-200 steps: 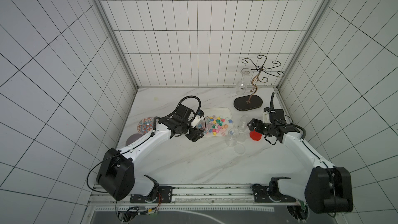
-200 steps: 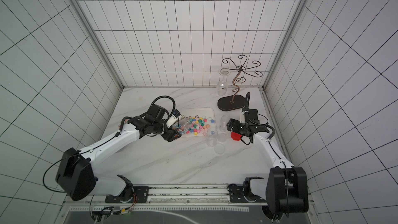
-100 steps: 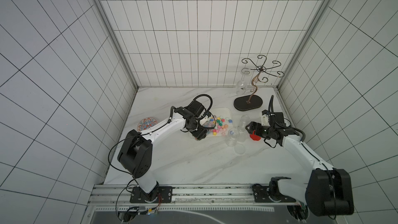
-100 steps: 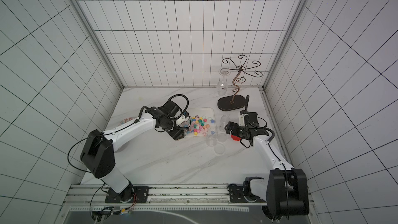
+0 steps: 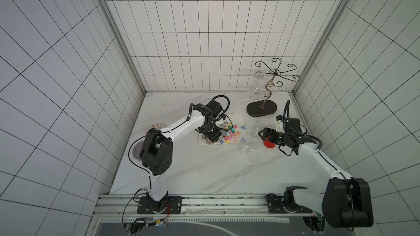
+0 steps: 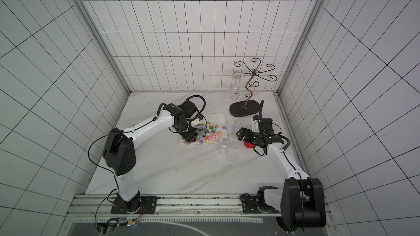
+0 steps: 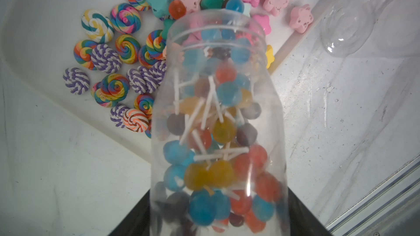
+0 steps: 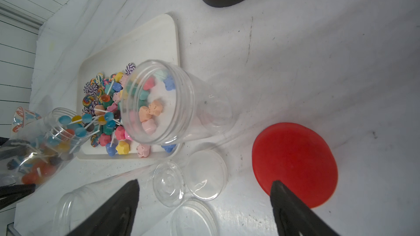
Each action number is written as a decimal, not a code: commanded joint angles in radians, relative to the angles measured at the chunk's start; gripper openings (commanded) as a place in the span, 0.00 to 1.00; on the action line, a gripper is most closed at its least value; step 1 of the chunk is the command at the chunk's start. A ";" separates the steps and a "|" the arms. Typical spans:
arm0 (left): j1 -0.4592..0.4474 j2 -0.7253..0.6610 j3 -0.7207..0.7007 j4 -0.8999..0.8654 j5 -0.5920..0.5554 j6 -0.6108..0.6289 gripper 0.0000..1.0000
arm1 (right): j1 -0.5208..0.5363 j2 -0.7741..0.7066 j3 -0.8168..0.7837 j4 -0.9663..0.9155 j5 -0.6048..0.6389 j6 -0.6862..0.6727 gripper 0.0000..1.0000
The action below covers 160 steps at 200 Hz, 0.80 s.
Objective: Pour the candies out of the jar
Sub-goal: 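Pour the candies out of the jar onto the tray.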
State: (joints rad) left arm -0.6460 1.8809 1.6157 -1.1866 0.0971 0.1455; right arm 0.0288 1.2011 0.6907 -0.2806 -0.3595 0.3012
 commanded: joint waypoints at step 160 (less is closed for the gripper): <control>-0.071 0.133 0.263 -0.323 -0.379 -0.054 0.60 | -0.078 -0.010 -0.070 0.073 -0.175 -0.010 0.91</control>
State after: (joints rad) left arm -0.7071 2.0163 1.8706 -1.4803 -0.2092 0.1047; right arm -0.0341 1.1988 0.6693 -0.2264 -0.4961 0.3019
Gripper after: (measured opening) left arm 0.709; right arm 0.915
